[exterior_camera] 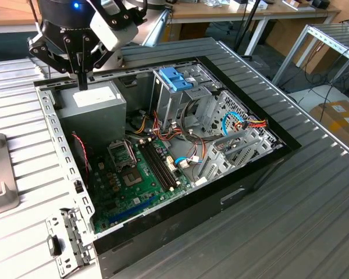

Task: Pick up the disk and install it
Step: 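Reach for the disk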

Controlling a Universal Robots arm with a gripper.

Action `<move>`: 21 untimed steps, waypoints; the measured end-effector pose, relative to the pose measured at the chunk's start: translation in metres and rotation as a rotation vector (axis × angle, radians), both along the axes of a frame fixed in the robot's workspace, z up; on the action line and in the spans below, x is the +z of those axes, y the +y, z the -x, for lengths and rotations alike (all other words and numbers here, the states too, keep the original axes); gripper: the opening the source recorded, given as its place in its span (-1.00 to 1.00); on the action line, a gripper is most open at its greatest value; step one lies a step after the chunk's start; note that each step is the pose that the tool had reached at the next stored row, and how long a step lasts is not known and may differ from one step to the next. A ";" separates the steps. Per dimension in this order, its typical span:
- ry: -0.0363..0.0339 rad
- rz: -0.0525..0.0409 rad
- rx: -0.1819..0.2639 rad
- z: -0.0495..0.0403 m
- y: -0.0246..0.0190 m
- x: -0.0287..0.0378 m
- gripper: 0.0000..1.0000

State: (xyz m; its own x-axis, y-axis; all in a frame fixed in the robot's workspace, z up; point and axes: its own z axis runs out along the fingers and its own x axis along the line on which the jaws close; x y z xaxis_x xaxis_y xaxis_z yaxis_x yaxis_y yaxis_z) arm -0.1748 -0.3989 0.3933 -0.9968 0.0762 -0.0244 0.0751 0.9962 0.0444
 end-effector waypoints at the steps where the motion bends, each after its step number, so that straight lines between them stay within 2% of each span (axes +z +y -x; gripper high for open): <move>1: 0.0000 0.0000 0.000 0.0004 0.0000 0.0000 -0.80; 21: -0.0001 0.0000 0.000 0.0123 0.0000 0.0000 -0.80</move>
State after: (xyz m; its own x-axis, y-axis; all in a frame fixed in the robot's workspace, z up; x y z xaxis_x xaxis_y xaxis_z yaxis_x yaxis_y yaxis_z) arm -0.1871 -0.3989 0.3933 -0.9968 0.0763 -0.0245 0.0751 0.9962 0.0444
